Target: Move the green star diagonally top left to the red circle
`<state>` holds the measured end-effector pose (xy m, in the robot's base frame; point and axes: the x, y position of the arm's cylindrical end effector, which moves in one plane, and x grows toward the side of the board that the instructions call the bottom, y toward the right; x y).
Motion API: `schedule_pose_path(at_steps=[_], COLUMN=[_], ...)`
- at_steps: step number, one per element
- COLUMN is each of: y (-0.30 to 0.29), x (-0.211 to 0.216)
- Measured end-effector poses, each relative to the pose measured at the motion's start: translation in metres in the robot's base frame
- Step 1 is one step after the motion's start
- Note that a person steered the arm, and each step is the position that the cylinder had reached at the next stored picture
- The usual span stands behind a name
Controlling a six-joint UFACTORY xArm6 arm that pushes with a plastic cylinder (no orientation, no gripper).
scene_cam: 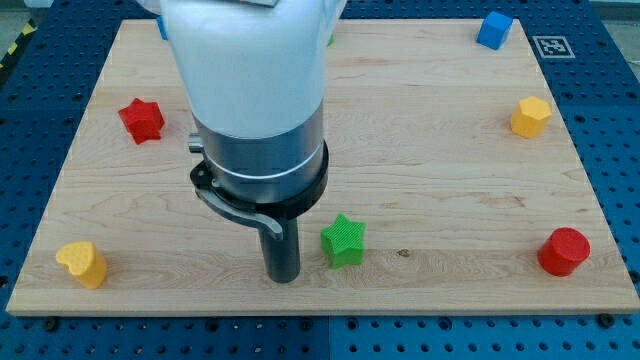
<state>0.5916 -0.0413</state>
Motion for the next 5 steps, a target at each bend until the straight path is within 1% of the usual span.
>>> schedule_pose_path(at_steps=[2,4,5], y=[0.053,0.106,0.114], x=[-0.034,-0.034,-0.027])
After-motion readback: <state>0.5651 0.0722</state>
